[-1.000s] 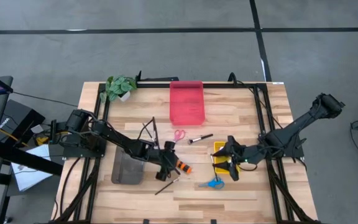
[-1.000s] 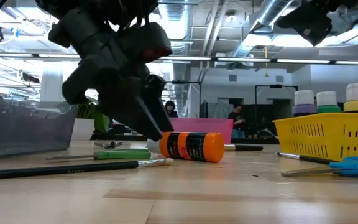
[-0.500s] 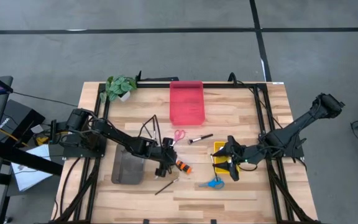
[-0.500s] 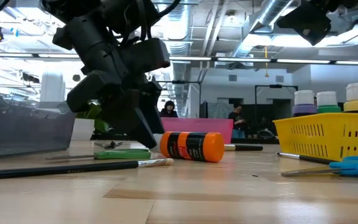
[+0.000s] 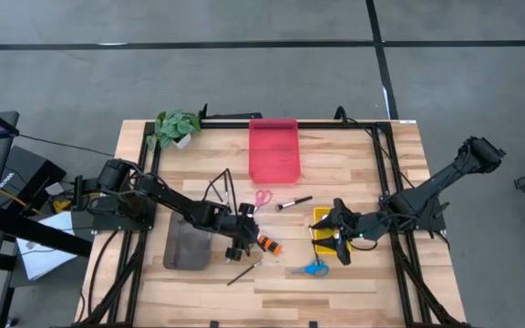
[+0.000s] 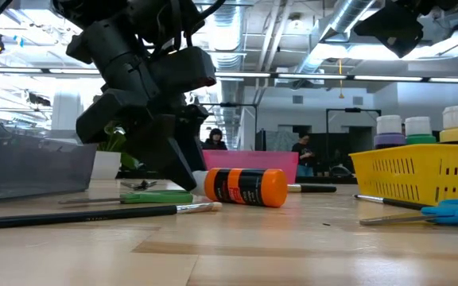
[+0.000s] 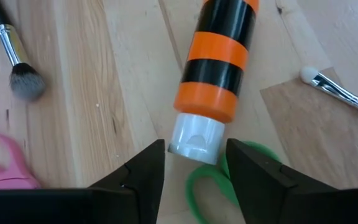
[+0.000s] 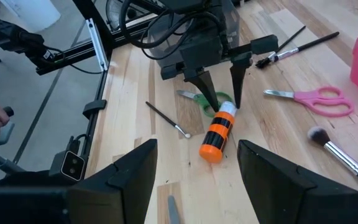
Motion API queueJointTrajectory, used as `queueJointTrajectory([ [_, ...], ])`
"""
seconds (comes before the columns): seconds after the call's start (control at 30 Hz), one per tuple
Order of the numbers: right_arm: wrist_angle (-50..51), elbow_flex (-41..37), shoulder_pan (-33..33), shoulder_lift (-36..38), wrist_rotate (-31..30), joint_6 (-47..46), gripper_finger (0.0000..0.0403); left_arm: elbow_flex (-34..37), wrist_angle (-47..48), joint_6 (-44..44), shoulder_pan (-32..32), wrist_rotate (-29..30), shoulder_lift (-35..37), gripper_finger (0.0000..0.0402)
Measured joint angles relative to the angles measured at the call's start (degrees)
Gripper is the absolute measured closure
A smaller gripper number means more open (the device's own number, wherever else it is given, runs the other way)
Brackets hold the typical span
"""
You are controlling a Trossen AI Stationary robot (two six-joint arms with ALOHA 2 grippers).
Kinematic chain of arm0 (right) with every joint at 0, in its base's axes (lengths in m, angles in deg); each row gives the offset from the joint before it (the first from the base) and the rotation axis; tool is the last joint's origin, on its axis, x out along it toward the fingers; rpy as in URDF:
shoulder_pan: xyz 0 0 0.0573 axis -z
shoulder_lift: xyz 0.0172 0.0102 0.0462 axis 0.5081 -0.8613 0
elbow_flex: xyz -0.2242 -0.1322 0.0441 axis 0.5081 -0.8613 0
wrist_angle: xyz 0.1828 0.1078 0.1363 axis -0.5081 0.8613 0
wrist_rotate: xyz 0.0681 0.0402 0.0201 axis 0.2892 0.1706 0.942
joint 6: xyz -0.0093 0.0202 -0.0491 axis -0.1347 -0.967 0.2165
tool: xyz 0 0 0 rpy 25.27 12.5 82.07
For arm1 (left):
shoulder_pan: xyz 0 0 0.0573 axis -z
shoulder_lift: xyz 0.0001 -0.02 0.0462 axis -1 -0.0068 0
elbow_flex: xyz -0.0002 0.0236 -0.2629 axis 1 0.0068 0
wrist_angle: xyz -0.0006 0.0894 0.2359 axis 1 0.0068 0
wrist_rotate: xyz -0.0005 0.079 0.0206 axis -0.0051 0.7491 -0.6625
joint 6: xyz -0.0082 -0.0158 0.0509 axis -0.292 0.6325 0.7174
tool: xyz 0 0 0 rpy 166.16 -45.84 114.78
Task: Pick & Place Paint Supplies
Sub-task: Put the orange paint bottle into the yellow bin
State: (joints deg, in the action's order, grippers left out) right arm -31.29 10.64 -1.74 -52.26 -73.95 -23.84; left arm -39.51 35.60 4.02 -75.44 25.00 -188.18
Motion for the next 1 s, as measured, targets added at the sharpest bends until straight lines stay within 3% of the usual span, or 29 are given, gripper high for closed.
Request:
queueJointTrajectory([
  [0.33, 0.0, 0.0, 0.0, 0.0, 0.02, 0.0, 0.0184, 0.0, -0.58, 0.55, 0.0, -1.24, -0.02, 0.0222],
  [0.8, 0.01, 0.0, -0.02, -0.02, 0.26, 0.0, 0.0184, 0.18, -2.37, 0.43, -0.01, -2.64, -0.02, 0.0273],
  [1.0, 0.0, 0.0, -0.11, -0.02, 0.26, -0.01, 0.0184, 3.9, -8.83, 0.51, -0.02, -2.57, 0.07, 0.027],
])
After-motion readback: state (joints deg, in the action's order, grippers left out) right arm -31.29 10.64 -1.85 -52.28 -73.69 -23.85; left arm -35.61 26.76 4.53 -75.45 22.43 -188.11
